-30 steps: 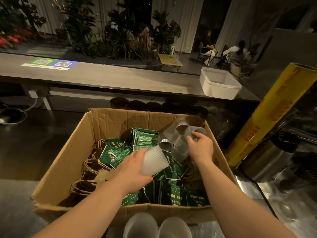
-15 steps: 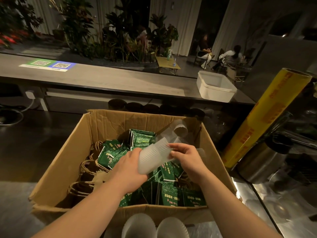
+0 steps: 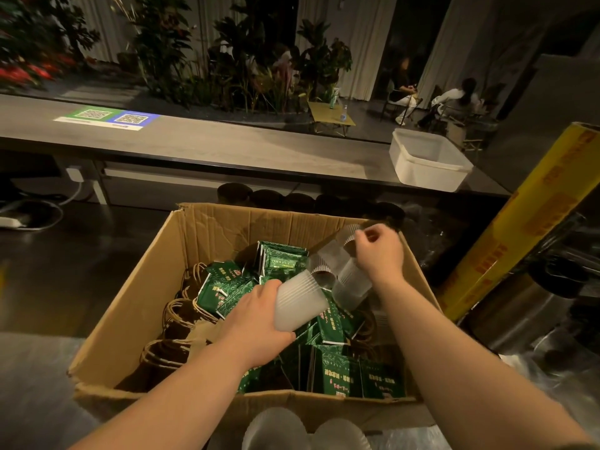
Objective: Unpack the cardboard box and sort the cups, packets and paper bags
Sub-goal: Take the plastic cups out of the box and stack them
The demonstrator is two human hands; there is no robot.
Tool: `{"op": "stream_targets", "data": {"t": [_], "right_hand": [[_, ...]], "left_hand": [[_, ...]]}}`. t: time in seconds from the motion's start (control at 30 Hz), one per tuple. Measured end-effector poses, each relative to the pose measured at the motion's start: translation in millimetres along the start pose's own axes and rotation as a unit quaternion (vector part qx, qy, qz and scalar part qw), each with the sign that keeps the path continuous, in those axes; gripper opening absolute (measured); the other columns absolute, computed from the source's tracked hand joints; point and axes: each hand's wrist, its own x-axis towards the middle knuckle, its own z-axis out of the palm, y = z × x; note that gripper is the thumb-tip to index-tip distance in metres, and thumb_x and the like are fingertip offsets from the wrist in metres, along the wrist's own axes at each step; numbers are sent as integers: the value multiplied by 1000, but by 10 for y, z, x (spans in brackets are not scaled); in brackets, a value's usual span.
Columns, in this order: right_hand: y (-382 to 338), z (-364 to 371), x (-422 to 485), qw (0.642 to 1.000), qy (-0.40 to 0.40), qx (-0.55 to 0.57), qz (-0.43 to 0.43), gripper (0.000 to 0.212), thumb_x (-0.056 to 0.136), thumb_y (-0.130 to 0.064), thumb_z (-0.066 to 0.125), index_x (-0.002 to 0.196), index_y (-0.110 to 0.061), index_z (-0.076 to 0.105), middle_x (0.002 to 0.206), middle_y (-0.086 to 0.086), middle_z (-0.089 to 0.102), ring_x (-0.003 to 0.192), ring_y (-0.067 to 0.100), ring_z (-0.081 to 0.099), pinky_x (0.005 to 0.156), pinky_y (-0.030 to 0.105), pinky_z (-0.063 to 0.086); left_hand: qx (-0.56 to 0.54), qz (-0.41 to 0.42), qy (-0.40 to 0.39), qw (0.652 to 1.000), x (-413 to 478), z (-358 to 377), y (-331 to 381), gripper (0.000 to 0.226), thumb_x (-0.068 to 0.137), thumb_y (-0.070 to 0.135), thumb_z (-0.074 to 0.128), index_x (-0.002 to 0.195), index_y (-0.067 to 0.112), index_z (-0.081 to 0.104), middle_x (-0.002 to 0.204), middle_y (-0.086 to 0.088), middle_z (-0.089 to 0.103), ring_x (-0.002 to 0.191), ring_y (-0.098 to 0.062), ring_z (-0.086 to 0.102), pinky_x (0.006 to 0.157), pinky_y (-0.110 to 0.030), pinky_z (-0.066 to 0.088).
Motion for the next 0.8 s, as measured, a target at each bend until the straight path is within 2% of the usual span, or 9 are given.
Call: {"op": "stream_targets", "data": {"t": [0.07, 0.13, 0.23, 0.37, 0.43, 0.5, 0.57, 0.7, 0.8], "right_hand": [[37, 31, 220, 998, 40, -12, 52, 41, 94, -43, 69, 123, -16, 58, 120, 3, 54, 100, 20, 59, 89, 37, 56], [55, 79, 376, 994, 2, -37, 100, 65, 89, -51, 73, 137, -14, 48, 131, 8, 50, 113, 28, 58, 96, 45, 56], [58, 126, 478, 989, -44, -34, 135, 80, 86, -45, 79, 147, -12, 37, 142, 15, 49, 126, 36, 55, 101, 48, 51], [108, 164, 519, 990, -51, 8, 133, 68, 91, -22, 76, 146, -16, 37, 141, 15, 51, 123, 35, 56, 94, 44, 52], [115, 126, 487, 991, -9, 40, 125, 66, 93, -22, 71, 148, -25, 36, 144, 12, 45, 118, 32, 55, 84, 38, 51], [101, 67, 409, 990, 46, 80, 109, 67, 93, -26, 68, 150, -36, 36, 147, 7, 38, 119, 29, 50, 86, 38, 51], [87, 3, 256, 986, 52, 135, 82, 63, 91, -26, 68, 146, -42, 40, 143, 3, 38, 117, 24, 49, 91, 41, 53], [116, -81, -163, 968, -80, 229, 65, 53, 87, -14, 75, 128, -24, 42, 128, 5, 56, 113, 25, 61, 95, 48, 57], [150, -137, -430, 966, -181, 180, 46, 42, 86, -14, 78, 116, -13, 48, 122, 12, 60, 106, 29, 65, 93, 52, 58]], "left_hand": [[0, 0, -2, 1000, 0, -4, 5, 82, 78, 49, 78, 141, 35, 27, 127, 9, 42, 111, -14, 44, 93, -37, 46], [-3, 1, -3, 1000, 1, -9, -1, 83, 77, 47, 79, 141, 34, 27, 128, 9, 42, 111, -14, 45, 94, -38, 47], [-6, 5, -8, 1000, 6, -10, 7, 81, 77, 43, 78, 140, 34, 28, 125, 9, 42, 110, -15, 45, 93, -39, 48], [-3, 3, -7, 1000, 26, -3, -17, 80, 77, 43, 77, 140, 35, 28, 126, 8, 42, 111, -16, 46, 94, -41, 48], [-3, -1, -8, 1000, 31, 11, -21, 81, 77, 46, 78, 140, 36, 27, 127, 9, 42, 111, -15, 45, 93, -41, 48], [-1, -1, 0, 1000, 26, 3, -19, 82, 77, 47, 79, 140, 35, 28, 127, 9, 43, 110, -15, 45, 91, -40, 47], [2, 3, -1, 1000, 28, 2, -2, 80, 78, 46, 79, 139, 35, 29, 126, 8, 43, 108, -15, 45, 89, -39, 46], [-4, 4, 6, 1000, 24, -1, 13, 77, 77, 46, 79, 136, 34, 31, 126, 7, 44, 106, -16, 46, 84, -38, 44], [-6, -4, 10, 1000, 15, 0, 13, 78, 77, 46, 80, 138, 33, 31, 125, 6, 44, 104, -16, 45, 81, -35, 38]]}}
